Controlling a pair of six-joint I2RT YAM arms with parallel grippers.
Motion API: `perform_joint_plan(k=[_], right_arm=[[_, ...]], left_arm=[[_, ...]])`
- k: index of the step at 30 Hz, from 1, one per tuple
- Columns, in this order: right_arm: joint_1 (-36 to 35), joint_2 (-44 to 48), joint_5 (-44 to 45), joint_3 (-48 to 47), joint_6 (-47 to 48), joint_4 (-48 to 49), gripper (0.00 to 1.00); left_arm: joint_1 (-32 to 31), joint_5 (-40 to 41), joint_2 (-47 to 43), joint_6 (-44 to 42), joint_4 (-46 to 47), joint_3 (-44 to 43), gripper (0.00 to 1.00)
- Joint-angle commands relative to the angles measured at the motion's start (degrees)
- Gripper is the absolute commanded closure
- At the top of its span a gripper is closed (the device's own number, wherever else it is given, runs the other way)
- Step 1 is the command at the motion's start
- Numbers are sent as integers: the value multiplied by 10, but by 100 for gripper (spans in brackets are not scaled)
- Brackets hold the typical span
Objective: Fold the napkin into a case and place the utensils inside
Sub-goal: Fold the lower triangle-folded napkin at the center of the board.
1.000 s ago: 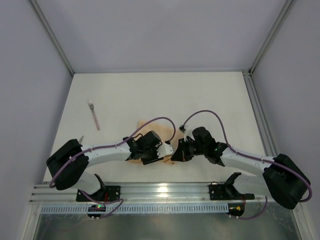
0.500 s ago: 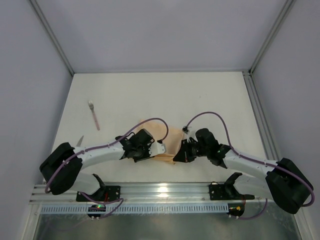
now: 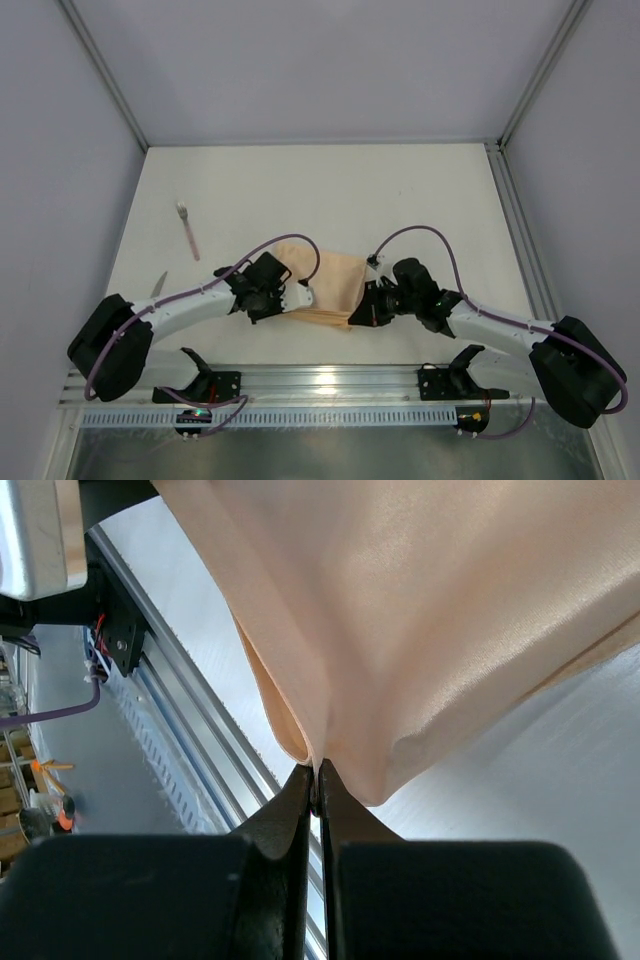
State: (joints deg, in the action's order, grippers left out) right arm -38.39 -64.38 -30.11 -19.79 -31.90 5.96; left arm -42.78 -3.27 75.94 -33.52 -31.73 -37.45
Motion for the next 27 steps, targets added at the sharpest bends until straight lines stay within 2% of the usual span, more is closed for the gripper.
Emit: perform_joint_plan(k=[1,8,11,14,17,23,27], right_arm=[[3,-3,-15,-1,-4,21,97],[2,-18,-44,-26,19,-16,97],[2,-15,-93,-29,16,-16,97],[4,-9,-119,-25,4,-10,97],[22,-35,-145,-37,0,-8,97],[46,-134,-168,-96,16,-2,97],[49,-185,-170,-129,32,-2,97]], left_arm=[[9,-59,-36,-30,-75,-10,100],[13,-157,-60,-73,-217,-36,100],[18,-211,-48,-102,-292,-64,100],[55,-262,-21,-157,-367,-98,100],[96,-273,19,-203,-415,-139,100],[167,-285,133,-224,-419,-224,100],[202,-281,193,-233,-415,-246,100]])
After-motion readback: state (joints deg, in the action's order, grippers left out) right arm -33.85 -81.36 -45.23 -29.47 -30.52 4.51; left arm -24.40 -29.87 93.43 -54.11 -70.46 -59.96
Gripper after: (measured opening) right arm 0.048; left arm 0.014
